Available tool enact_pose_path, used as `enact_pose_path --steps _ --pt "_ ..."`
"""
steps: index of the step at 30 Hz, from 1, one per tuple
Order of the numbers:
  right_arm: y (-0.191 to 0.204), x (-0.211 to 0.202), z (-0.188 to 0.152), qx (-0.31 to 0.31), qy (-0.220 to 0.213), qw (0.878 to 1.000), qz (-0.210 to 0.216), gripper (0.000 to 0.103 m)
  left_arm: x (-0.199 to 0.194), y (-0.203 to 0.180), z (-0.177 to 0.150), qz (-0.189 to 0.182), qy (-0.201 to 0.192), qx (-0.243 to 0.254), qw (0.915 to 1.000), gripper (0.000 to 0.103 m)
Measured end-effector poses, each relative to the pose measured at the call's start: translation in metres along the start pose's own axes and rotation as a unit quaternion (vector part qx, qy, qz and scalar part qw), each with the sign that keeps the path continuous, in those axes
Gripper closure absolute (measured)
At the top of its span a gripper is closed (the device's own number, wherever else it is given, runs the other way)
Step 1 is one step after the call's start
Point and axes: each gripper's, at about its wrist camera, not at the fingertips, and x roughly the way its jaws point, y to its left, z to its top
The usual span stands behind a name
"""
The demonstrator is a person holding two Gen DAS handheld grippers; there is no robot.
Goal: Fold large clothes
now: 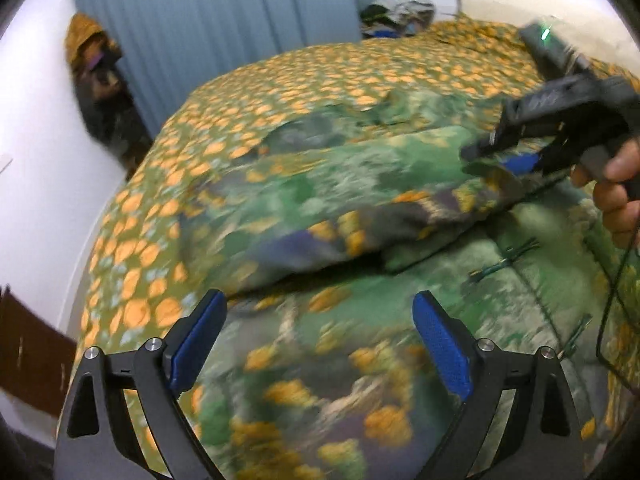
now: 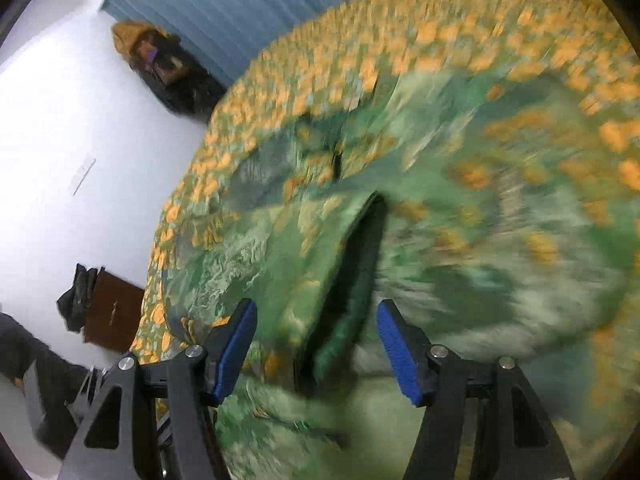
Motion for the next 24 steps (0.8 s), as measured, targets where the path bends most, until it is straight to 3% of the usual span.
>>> enact_pose_path --steps 1,4,8,11,12,13,14,16,18,21,24 --pt "0.002 0.006 0.001 -0.006 0.009 1.000 -0.016 0.079 -0.001 0.007 -0.004 0.004 0.004 -0.007 1.0000 0.008" --pt "0.025 -0.010 0.015 -0.053 -0.026 0.998 -0.028 0.085 0.003 0.027 -0.007 0.008 0.012 -0.030 0.9994 0.008" --pt "0.037 -0.043 0.044 -0.093 -0.108 0.988 -0.066 0.085 0.008 0.050 -0.004 -0.015 0.022 -0.081 0.9964 0.008" --pt "0.027 -0.019 0.055 -0.111 -0.088 0.983 -0.117 0.079 0.018 0.057 0.008 -0.033 0.031 -0.108 0.9931 0.008" --pt "0.021 -0.005 0.053 -0.110 -0.066 0.983 -0.134 0.072 0.022 0.060 0.012 -0.042 0.035 -0.115 0.9919 0.008" --pt "0.015 0.008 0.047 -0.107 -0.042 0.981 -0.153 0.058 0.024 0.063 0.018 -0.050 0.040 -0.123 0.9903 0.008" --pt "0.010 0.015 0.041 -0.106 -0.027 0.981 -0.159 0.054 0.027 0.067 0.024 -0.057 0.044 -0.131 0.9887 0.008" --pt "0.011 0.007 0.031 -0.119 -0.047 0.979 -0.160 0.054 0.029 0.075 0.036 -0.072 0.042 -0.142 0.9864 0.008" --pt "0.027 -0.016 0.022 -0.156 -0.107 0.964 -0.187 0.054 0.034 0.079 0.049 -0.077 0.039 -0.143 0.9860 0.008" --pt "0.056 -0.030 0.019 -0.223 -0.135 0.954 -0.146 0.054 0.055 0.076 0.068 -0.091 0.045 -0.126 0.9869 0.008" --pt "0.066 -0.008 0.025 -0.246 -0.094 0.958 -0.114 0.054 0.103 0.067 0.077 -0.094 0.083 -0.115 0.9854 0.015"
